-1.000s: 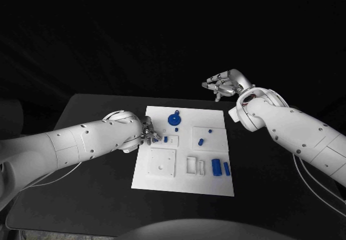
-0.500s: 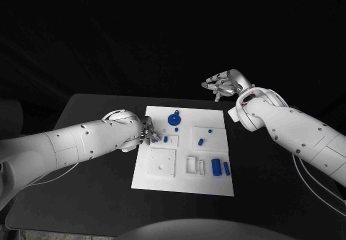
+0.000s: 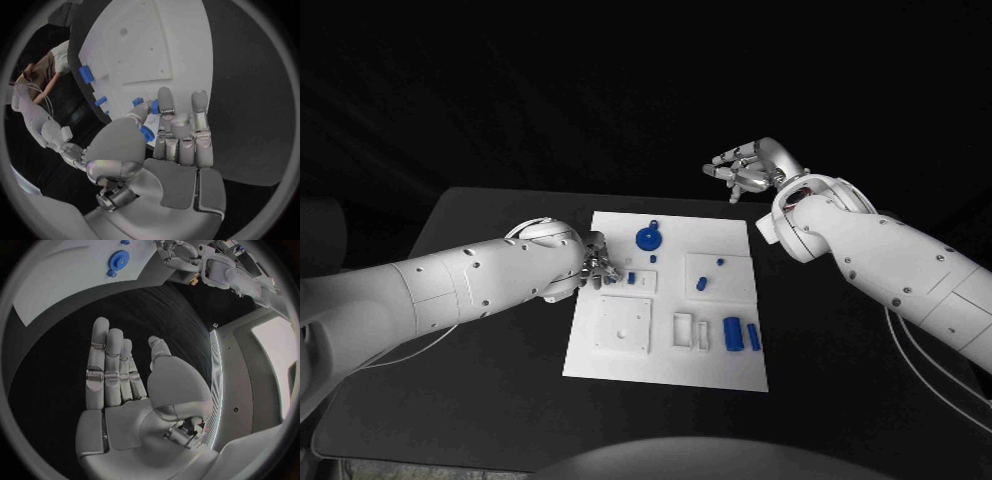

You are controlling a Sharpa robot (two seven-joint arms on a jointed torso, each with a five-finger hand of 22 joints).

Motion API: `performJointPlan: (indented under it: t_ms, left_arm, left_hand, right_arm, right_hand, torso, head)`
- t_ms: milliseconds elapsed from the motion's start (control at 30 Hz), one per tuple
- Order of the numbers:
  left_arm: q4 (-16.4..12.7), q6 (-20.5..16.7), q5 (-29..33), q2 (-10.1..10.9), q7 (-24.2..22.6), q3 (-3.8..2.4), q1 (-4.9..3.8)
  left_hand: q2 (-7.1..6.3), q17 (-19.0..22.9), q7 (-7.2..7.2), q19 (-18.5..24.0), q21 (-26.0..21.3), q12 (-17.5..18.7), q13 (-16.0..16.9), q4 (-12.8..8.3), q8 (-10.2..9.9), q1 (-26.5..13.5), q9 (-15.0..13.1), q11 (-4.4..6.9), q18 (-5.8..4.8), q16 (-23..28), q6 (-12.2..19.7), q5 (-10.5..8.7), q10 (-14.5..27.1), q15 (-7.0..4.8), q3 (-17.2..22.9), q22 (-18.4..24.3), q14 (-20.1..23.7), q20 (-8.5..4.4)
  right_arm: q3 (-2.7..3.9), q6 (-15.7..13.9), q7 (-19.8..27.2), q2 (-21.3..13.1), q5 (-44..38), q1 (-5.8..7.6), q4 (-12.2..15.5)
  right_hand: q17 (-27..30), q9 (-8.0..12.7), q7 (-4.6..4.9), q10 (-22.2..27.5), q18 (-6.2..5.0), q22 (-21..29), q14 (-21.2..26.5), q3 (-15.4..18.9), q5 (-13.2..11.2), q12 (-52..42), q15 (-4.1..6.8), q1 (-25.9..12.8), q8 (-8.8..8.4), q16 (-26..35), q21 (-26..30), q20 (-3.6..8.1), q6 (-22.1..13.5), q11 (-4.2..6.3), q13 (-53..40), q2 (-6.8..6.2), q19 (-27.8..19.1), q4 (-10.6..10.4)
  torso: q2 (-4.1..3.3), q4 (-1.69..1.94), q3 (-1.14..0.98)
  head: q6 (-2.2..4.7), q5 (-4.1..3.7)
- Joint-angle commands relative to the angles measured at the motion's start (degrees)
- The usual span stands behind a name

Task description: Assemble the parts on the task board

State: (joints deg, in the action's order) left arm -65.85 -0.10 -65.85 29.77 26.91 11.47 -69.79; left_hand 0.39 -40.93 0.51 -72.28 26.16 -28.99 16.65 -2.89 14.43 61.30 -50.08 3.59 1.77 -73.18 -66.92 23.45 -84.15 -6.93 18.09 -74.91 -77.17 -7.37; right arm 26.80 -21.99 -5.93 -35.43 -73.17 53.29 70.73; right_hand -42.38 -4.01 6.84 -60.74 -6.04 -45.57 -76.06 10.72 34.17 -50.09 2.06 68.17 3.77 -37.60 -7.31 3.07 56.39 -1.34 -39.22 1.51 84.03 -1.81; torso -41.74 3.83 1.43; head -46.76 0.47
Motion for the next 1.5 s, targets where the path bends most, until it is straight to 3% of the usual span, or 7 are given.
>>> performJointPlan:
  t_ms: [33,367,400,500,933,1233,1500]
  left_arm:
    - [0.6,2.5,-0.1,-0.3,1.2,0.54,0.80]
    - [1.8,3.5,0.6,-0.8,1.3,0.55,0.80]
    - [1.9,3.6,0.7,-0.9,1.3,0.55,0.80]
    - [2.3,3.7,0.7,-1.1,1.3,0.55,0.80]
    - [2.8,4.1,0.9,-1.2,1.3,0.56,0.81]
    - [2.9,5.2,1.6,-1.2,0.9,0.55,0.79]
    - [3.2,7.0,1.8,-1.4,0.5,0.53,0.59]
  left_hand:
    - [1.39,0.0,0.26,0.2,0.0,0.3,0.1,-5.4,0.2,0.8,-0.1,0.07,0.22,0.2,0.1,-0.09,-2.5,0.20,5.5,-1.0,0.2,0.07]
    - [-0.55,0.3,0.51,0.2,-0.5,0.4,0.0,-3.5,0.1,1.3,0.0,0.14,0.03,0.3,0.0,-1.10,-2.5,0.15,3.7,-1.0,0.5,0.07]
    - [-0.48,0.3,0.56,0.1,-0.6,0.4,0.0,-3.0,0.1,1.7,0.1,0.15,-0.01,0.4,0.0,-4.09,-2.5,0.15,3.4,-1.0,0.5,0.06]
    - [-0.66,0.4,0.61,0.0,-0.8,0.5,0.0,-2.5,0.0,2.1,0.3,0.15,-0.09,0.4,-0.1,-5.10,-2.5,0.14,2.5,-1.0,0.5,0.04]
    - [-1.57,0.4,0.69,-0.1,-1.1,0.5,0.1,-1.5,-0.2,3.1,0.7,0.19,-0.22,0.4,-0.3,-5.72,-2.5,0.10,1.6,-1.0,0.6,-0.01]
    - [-0.05,0.1,0.39,0.2,-1.2,0.6,0.0,-1.6,0.3,5.5,-0.1,0.04,0.03,0.2,-0.1,-5.85,-2.5,0.35,2.7,-1.1,0.7,0.32]
    - [-0.04,-0.1,0.36,0.3,-1.1,0.6,0.1,-2.0,0.4,6.0,-0.4,0.04,0.15,0.0,0.0,-5.84,-2.5,0.43,2.8,-1.1,0.7,0.46]
  right_arm:
    - [0.01,0.6,0.4,0.1,-0.6,-0.05,0.0]
    - [0.01,0.6,0.3,0.1,-0.6,-0.06,0.0]
    - [0.01,0.6,0.3,0.1,-0.6,-0.06,0.0]
    - [0.01,0.6,0.3,0.1,-0.6,-0.06,0.0]
    - [0.01,0.6,0.3,0.0,-0.6,-0.08,0.0]
    - [0.01,0.7,0.3,0.0,-0.6,-0.12,0.0]
    - [0.01,0.7,0.3,0.1,-0.6,-0.13,0.0]
  right_hand:
    - [-0.1,0.0,-0.08,-0.1,0.19,0.1,-0.3,-0.2,0.4,-0.1,0.20,-0.3,-0.15,0.2,-0.3,0.23,0.3,0.14,0.0,0.23,1.0,0.0]
    - [-0.1,0.0,-0.08,-0.1,0.20,0.1,-0.3,-0.3,0.3,-0.1,0.22,0.2,-0.15,0.2,-0.4,0.24,0.3,0.15,0.0,0.10,1.0,0.1]
    - [-0.1,0.0,-0.08,-0.1,0.20,0.1,-0.3,-0.3,0.3,-0.1,0.22,0.2,-0.15,0.2,-0.4,0.23,0.3,0.15,0.0,0.10,1.0,0.1]
    - [-0.1,0.0,-0.07,-0.1,0.20,0.2,-0.3,-0.3,0.4,-0.1,0.20,0.0,-0.15,0.2,-0.4,0.23,0.3,0.14,0.0,0.14,1.0,0.0]
    - [-0.1,0.0,-0.08,-0.1,0.19,0.2,-0.3,-0.2,0.5,-0.1,0.20,-0.2,-0.14,0.3,-0.4,0.23,0.3,0.14,0.0,0.20,1.0,-0.1]
    - [-0.1,0.0,-0.08,-0.1,0.19,0.2,-0.3,-0.3,0.5,-0.1,0.20,-0.3,-0.14,0.3,-0.4,0.22,0.3,0.13,0.0,0.24,1.0,-0.2]
    - [-0.1,0.0,-0.08,-0.1,0.19,0.2,-0.3,-0.3,0.5,-0.1,0.20,-0.3,-0.14,0.3,-0.4,0.22,0.3,0.13,0.0,0.24,1.0,-0.2]
  torso:
    - [-0.03,-0.02,-0.01]
    - [-0.02,-0.02,0.04]
    - [-0.01,-0.02,0.04]
    - [-0.01,-0.02,0.05]
    - [-0.01,0.01,0.04]
    - [-0.01,-0.04,0.06]
    - [-0.11,-0.12,0.04]
  head:
    - [0.02,0.02]
    - [0.02,-0.02]
    - [0.03,-0.02]
    - [0.03,-0.04]
    - [-0.10,-0.10]
    - [-0.14,-0.11]
    - [-0.19,-0.14]
